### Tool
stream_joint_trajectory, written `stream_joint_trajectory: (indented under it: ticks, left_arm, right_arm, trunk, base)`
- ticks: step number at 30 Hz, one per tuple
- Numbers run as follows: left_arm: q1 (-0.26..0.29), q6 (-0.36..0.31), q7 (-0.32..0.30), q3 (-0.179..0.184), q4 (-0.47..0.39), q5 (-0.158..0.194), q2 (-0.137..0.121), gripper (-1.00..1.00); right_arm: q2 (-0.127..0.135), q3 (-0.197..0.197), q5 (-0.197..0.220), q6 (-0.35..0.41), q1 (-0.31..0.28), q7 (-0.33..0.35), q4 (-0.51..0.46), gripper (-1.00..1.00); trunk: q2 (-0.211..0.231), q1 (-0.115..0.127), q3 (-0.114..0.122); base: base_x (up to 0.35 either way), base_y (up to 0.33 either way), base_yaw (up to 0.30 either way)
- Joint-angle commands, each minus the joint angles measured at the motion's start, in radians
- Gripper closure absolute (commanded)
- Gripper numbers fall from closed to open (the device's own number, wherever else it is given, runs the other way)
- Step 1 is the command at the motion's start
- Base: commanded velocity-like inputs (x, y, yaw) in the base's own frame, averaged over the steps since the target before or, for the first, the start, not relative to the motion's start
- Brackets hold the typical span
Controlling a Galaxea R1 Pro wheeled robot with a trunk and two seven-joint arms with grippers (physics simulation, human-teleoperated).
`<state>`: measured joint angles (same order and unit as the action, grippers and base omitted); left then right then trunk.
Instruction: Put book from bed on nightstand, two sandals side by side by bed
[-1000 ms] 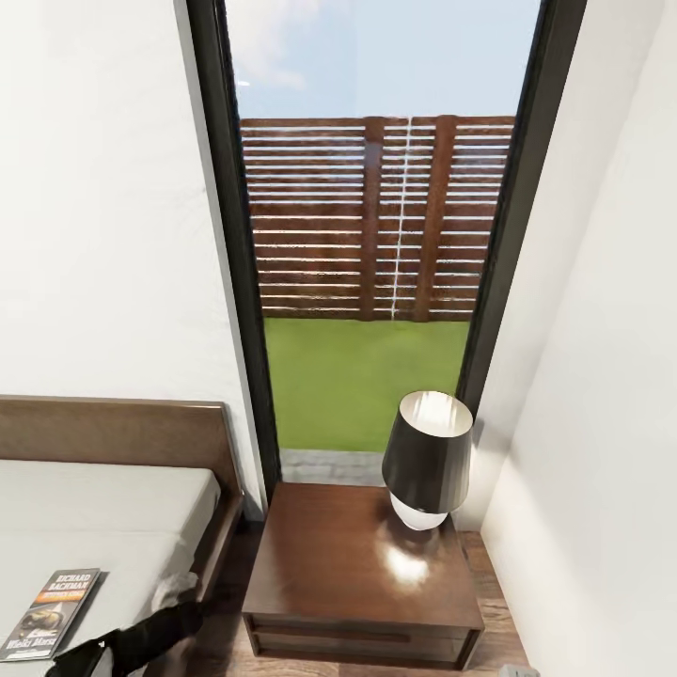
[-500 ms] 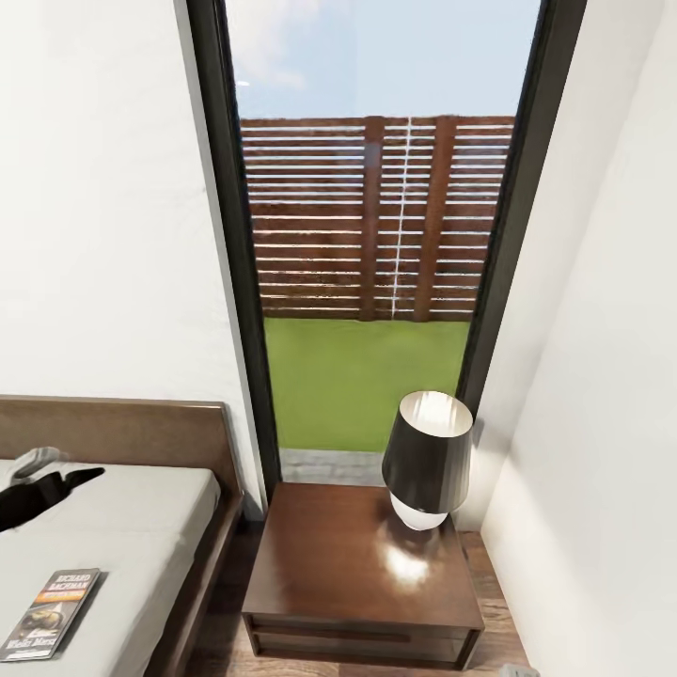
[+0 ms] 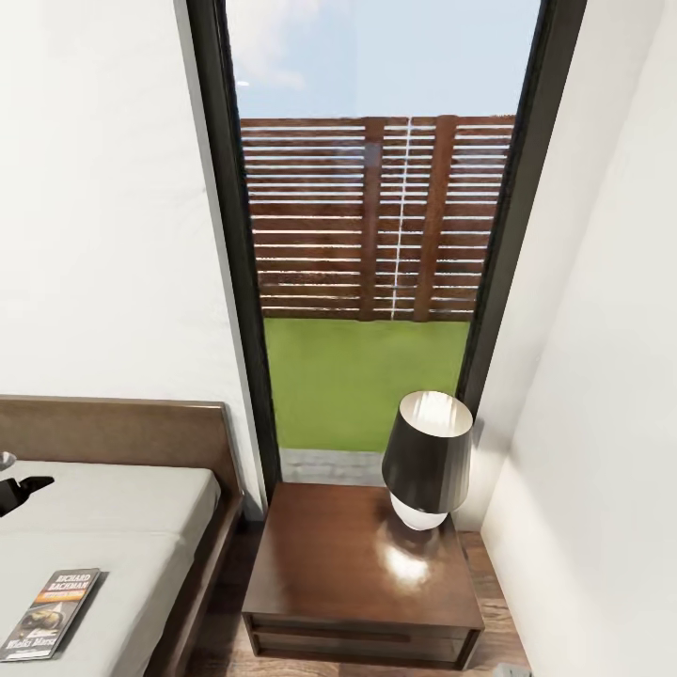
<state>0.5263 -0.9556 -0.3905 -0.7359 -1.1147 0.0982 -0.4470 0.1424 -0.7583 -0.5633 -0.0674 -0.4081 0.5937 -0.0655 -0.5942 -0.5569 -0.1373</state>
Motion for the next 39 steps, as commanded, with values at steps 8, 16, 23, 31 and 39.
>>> stream_joint_trajectory:
  ticks: [8, 16, 23, 31, 39]
  left_arm:
    - [0.001, -0.008, 0.004, -0.006, 0.004, 0.011, 0.002, -1.00]
    - [0.001, -0.008, 0.004, -0.007, 0.006, 0.012, 0.013, -1.00]
    - [0.000, -0.008, 0.002, -0.008, 0.006, 0.013, 0.042, -1.00]
    - [-0.001, 0.001, 0.001, -0.008, 0.007, 0.014, 0.072, -1.00]
    - [-0.002, 0.006, -0.007, -0.008, 0.055, 0.026, 0.076, -1.00]
  right_arm:
    - [-0.053, 0.000, -0.015, 0.060, -0.011, 0.038, -0.009, -1.00]
    - [-0.207, 0.003, -0.015, 0.188, -0.039, 0.041, -0.084, -1.00]
    - [-0.231, 0.016, -0.016, 0.204, -0.139, 0.132, -0.124, -1.00]
    - [-0.235, 0.028, -0.015, 0.208, -0.180, 0.291, -0.267, -1.00]
    - [-0.239, 0.030, -0.013, 0.328, -0.185, 0.343, -0.319, -1.00]
  trunk:
    - [-0.002, 0.000, -0.002]
    - [-0.002, 0.000, -0.002]
    - [-0.002, 0.000, -0.002]
    - [-0.002, 0.000, -0.002]
    - [-0.002, 0.000, -0.002]
  base:
    - [0.000, 0.000, 0.000]
    - [0.000, 0.000, 0.000]
    - [0.000, 0.000, 0.000]
    - [0.000, 0.000, 0.000]
    - [0.000, 0.000, 0.000]
